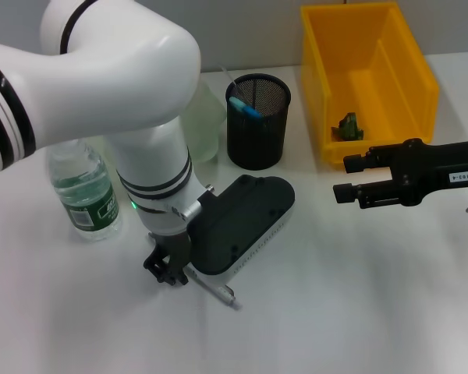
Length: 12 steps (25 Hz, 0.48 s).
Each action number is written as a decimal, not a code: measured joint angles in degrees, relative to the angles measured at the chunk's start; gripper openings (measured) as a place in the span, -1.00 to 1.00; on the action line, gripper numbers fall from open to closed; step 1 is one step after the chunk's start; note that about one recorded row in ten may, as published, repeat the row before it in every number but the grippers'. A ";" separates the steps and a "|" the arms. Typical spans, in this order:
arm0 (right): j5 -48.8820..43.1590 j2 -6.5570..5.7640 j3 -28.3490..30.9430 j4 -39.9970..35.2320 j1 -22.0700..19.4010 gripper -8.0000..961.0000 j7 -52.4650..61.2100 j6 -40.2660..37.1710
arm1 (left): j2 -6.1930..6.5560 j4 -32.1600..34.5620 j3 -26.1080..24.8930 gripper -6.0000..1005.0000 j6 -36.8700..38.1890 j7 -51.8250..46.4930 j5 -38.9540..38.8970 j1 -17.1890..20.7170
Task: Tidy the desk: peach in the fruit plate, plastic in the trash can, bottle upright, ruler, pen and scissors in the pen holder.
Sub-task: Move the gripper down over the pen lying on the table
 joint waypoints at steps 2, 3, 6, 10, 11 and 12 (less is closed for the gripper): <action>-0.03 0.01 0.00 0.00 0.00 0.51 0.00 0.00 | -0.01 -0.03 0.19 -0.31 -0.06 -0.18 -0.04 -0.06; -0.04 0.02 0.00 0.00 0.00 0.51 0.00 -0.02 | -0.03 -0.05 0.35 -0.31 -0.11 -0.34 -0.06 -0.09; -0.56 0.04 0.00 0.00 0.02 0.51 0.00 -0.06 | -0.07 -0.05 0.53 -0.31 -0.38 -0.54 -0.12 -0.14; -1.04 0.10 0.00 0.00 0.09 0.51 0.00 -0.07 | -0.09 -0.11 0.76 -0.31 -0.74 -0.55 -0.15 -0.16; -1.27 0.15 0.00 0.00 0.15 0.51 0.00 -0.09 | -0.09 -0.11 0.78 -0.31 -0.75 -0.57 -0.16 -0.17; -1.27 0.15 0.00 0.00 0.15 0.51 0.00 -0.09 | -0.09 -0.11 0.78 -0.31 -0.75 -0.57 -0.16 -0.19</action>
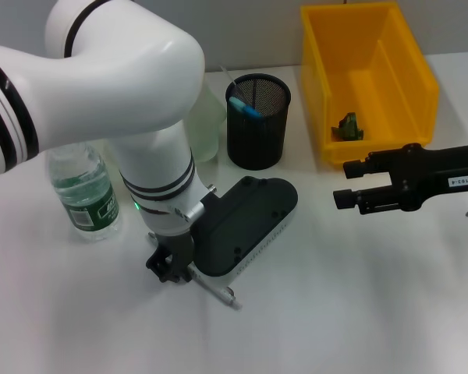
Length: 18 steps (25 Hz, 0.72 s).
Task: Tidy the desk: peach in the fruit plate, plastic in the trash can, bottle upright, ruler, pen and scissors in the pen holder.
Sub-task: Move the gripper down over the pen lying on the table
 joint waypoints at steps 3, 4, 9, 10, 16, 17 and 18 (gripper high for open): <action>-0.06 0.00 0.00 -0.07 0.04 0.51 0.40 -0.03 | 0.00 0.00 0.00 -0.41 0.00 -0.04 0.00 -0.08; -0.08 0.00 0.00 -0.11 0.07 0.51 0.50 -0.07 | 0.00 0.00 0.00 -0.44 0.00 -0.08 0.00 -0.15; -0.13 0.00 0.00 -0.52 0.12 0.51 0.75 -0.95 | 0.00 0.00 0.09 -0.47 0.02 -0.09 0.00 -0.19; -0.13 0.00 0.00 -0.52 0.12 0.51 0.75 -0.95 | 0.00 0.00 0.18 -0.47 0.02 -0.09 0.00 -0.19; -0.13 -0.02 0.00 -0.70 0.22 0.51 0.99 -0.97 | 0.00 -0.03 0.92 -0.47 -0.62 -0.09 0.00 -0.20; -0.13 -0.02 0.00 -0.70 0.25 0.51 0.99 -0.97 | 0.00 -0.05 0.99 -0.47 -0.71 -0.09 0.00 -0.19; -0.13 -0.02 0.00 -0.70 0.27 0.51 0.99 -0.98 | 0.00 -0.08 1.06 -0.47 -0.75 -0.09 0.00 -0.19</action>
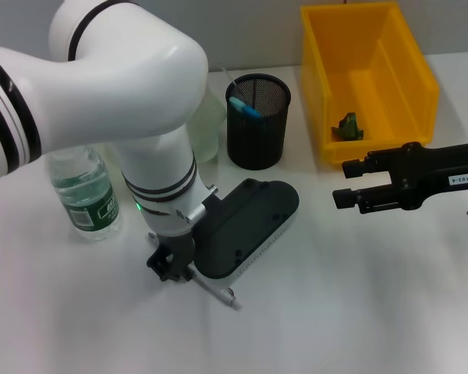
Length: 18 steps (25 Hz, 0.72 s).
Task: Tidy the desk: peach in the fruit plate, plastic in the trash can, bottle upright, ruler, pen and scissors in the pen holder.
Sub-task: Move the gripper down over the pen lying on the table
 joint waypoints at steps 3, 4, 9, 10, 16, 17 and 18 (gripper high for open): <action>0.00 -0.01 0.00 0.00 0.13 0.51 0.01 0.00 | 0.00 -0.02 0.08 -0.47 0.00 0.00 0.01 -0.01; 0.00 -0.04 0.00 0.00 0.19 0.51 0.02 0.00 | 0.00 -0.01 0.09 -0.47 0.00 0.00 0.01 -0.02; -0.07 -0.16 0.00 0.00 0.51 0.51 0.12 -0.34 | 0.00 -0.02 0.16 -0.47 0.00 0.00 0.00 -0.05; -0.10 -0.17 0.00 0.00 0.54 0.51 0.19 -0.52 | 0.00 -0.04 0.16 -0.47 0.00 0.00 0.01 -0.06; -1.41 -0.27 0.00 -0.09 1.01 0.51 0.60 -1.34 | 0.00 -0.10 0.23 -0.47 0.00 0.01 0.05 -0.10; -1.62 -0.27 0.00 -0.09 1.06 0.51 0.63 -1.36 | 0.00 -0.10 0.23 -0.47 0.00 0.01 0.05 -0.10; -1.66 -0.27 0.00 -0.09 1.08 0.51 0.65 -1.38 | 0.00 -0.10 0.23 -0.47 0.00 0.01 0.10 -0.12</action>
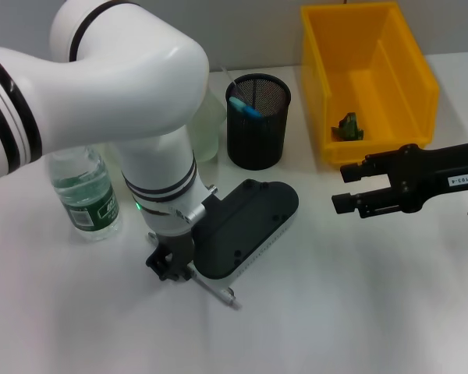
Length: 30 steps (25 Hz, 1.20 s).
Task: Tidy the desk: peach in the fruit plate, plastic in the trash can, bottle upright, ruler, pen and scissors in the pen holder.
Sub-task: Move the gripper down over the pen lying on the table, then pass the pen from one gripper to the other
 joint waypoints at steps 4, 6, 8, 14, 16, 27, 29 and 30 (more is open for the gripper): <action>-0.52 0.00 0.00 -0.01 0.10 0.51 0.12 -0.28 | 0.00 0.00 0.00 -0.47 0.00 -0.03 0.32 -0.06; -0.94 0.00 0.00 -0.05 0.13 0.51 0.36 -0.48 | 0.00 0.00 0.00 -0.47 -0.01 -0.02 0.35 -0.06; -1.07 0.00 0.00 -0.07 0.17 0.51 0.45 -0.56 | 0.00 -0.04 -0.01 -0.47 -0.04 -0.01 0.37 -0.06; -1.27 -0.01 0.00 -0.10 0.26 0.51 0.59 -0.80 | 0.00 -0.08 0.02 -0.47 -0.09 0.10 0.41 -0.05; -1.29 -0.02 0.00 -0.14 0.26 0.51 0.61 -0.81 | 0.00 -0.08 0.18 -0.47 -0.09 0.10 0.46 0.01; -1.42 -0.08 0.00 -0.86 0.26 0.51 1.09 -0.81 | 0.00 -0.09 1.48 -0.56 -0.79 -0.11 1.20 0.50; -1.42 -0.09 0.00 -0.88 0.30 0.51 1.13 -0.81 | 0.00 -0.09 1.48 -0.58 -0.79 -0.23 1.21 0.50; -1.42 -0.09 0.00 -0.88 0.32 0.51 1.14 -0.81 | 0.00 -0.09 1.48 -0.58 -0.79 -0.32 1.23 0.50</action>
